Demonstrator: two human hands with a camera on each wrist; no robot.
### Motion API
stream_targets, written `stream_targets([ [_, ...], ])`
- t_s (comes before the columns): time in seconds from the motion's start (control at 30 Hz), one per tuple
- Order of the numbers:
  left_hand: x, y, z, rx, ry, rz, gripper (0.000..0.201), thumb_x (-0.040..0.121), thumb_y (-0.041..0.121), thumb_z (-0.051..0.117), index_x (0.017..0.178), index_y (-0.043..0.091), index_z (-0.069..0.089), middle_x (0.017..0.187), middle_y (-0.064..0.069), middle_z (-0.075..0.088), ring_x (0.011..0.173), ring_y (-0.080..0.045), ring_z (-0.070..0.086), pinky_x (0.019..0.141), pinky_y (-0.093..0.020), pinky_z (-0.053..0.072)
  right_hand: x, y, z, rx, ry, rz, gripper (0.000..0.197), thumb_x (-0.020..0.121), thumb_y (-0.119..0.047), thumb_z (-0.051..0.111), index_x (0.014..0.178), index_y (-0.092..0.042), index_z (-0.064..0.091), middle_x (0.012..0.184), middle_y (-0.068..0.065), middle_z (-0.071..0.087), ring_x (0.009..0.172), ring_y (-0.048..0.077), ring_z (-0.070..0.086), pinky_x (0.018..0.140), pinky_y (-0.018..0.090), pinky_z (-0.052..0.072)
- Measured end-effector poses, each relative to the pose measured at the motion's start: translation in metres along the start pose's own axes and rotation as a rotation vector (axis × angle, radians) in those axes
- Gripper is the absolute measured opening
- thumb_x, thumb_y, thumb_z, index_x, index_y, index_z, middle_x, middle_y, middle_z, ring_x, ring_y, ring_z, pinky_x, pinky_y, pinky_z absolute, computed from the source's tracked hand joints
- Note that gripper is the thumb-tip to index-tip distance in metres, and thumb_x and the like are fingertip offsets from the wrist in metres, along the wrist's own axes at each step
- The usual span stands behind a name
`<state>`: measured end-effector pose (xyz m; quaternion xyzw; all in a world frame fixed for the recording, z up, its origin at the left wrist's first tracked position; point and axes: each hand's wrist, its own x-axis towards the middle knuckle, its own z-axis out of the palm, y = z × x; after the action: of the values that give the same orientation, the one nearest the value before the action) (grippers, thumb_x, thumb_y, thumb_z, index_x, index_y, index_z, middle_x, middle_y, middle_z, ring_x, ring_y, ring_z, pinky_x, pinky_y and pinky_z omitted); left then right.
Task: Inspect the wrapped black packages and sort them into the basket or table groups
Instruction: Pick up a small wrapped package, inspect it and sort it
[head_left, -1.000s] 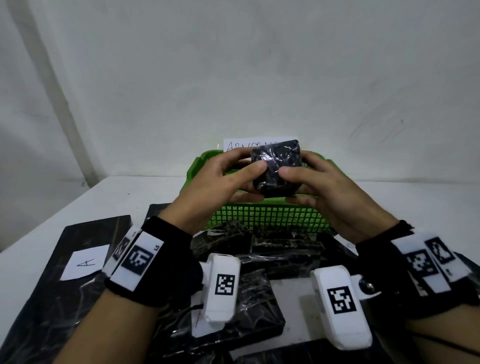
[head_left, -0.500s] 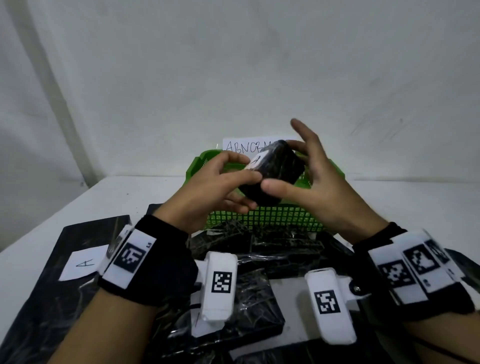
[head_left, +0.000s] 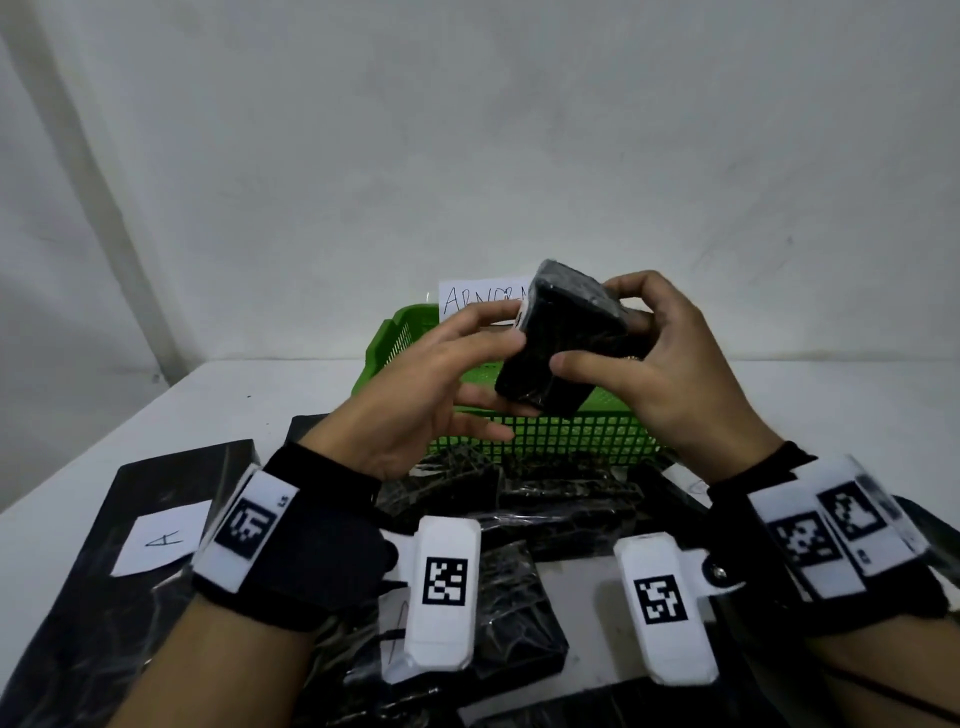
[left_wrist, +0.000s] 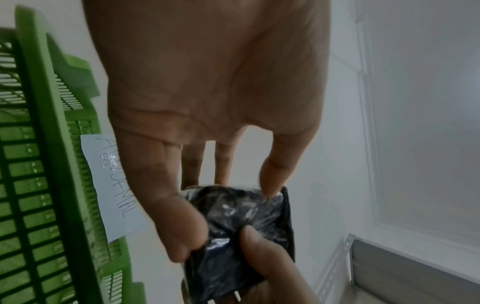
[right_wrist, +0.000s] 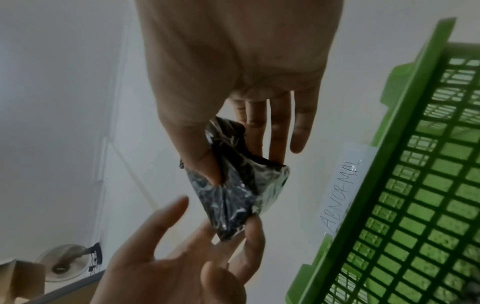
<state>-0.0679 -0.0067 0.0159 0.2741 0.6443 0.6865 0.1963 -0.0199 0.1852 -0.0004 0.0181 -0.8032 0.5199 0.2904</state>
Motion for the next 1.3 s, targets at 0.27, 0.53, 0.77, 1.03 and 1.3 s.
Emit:
stream_targets([
  [0.27,0.004,0.001,-0.008,0.021,0.11,0.071,0.038,0.077,0.04,0.074,0.111,0.025,0.062,0.123,0.0,0.065,0.079,-0.027,0.071,0.067,-0.037,0.06,-0.001,-0.003,0.002,0.022,-0.171,-0.02,0.09,0.065,-0.06,0.079,0.143,-0.037,0.041,0.128,-0.011,0.065,0.117,0.005,0.062,0.097,0.035,0.052],
  [0.53,0.006,-0.007,-0.004,-0.08,-0.022,0.174,0.045,0.077,0.012,0.067,0.121,0.02,0.058,0.13,-0.006,0.058,0.104,-0.027,0.07,0.079,-0.039,0.06,0.0,-0.014,-0.006,0.364,-0.219,0.238,0.066,0.067,-0.039,0.074,0.129,-0.022,0.06,0.114,-0.003,0.075,0.094,0.015,0.075,0.073,0.033,0.058],
  [0.77,0.005,-0.006,-0.003,0.003,0.044,0.03,0.055,0.087,0.051,0.066,0.128,0.015,0.058,0.127,-0.008,0.066,0.089,-0.025,0.073,0.06,-0.031,0.06,0.002,-0.005,-0.002,0.129,-0.046,0.012,0.092,0.044,-0.05,0.087,0.127,-0.032,0.051,0.123,-0.013,0.067,0.107,0.009,0.069,0.09,0.038,0.058],
  [1.03,0.007,-0.01,-0.001,-0.04,0.024,0.057,0.047,0.078,0.019,0.074,0.121,0.016,0.057,0.112,-0.007,0.072,0.086,-0.029,0.073,0.064,-0.031,0.059,0.005,-0.01,-0.008,0.306,-0.164,0.145,0.07,0.073,-0.042,0.082,0.135,-0.029,0.054,0.131,-0.01,0.065,0.114,0.007,0.067,0.087,0.035,0.053],
  [1.3,0.005,-0.011,0.005,0.163,0.005,0.14,0.063,0.07,0.018,0.077,0.128,0.025,0.056,0.121,0.01,0.066,0.095,-0.014,0.073,0.077,-0.035,0.062,0.006,-0.004,-0.009,0.306,-0.127,0.185,0.046,0.084,-0.013,0.076,0.127,-0.017,0.061,0.097,0.0,0.077,0.082,0.01,0.075,0.059,0.024,0.056],
])
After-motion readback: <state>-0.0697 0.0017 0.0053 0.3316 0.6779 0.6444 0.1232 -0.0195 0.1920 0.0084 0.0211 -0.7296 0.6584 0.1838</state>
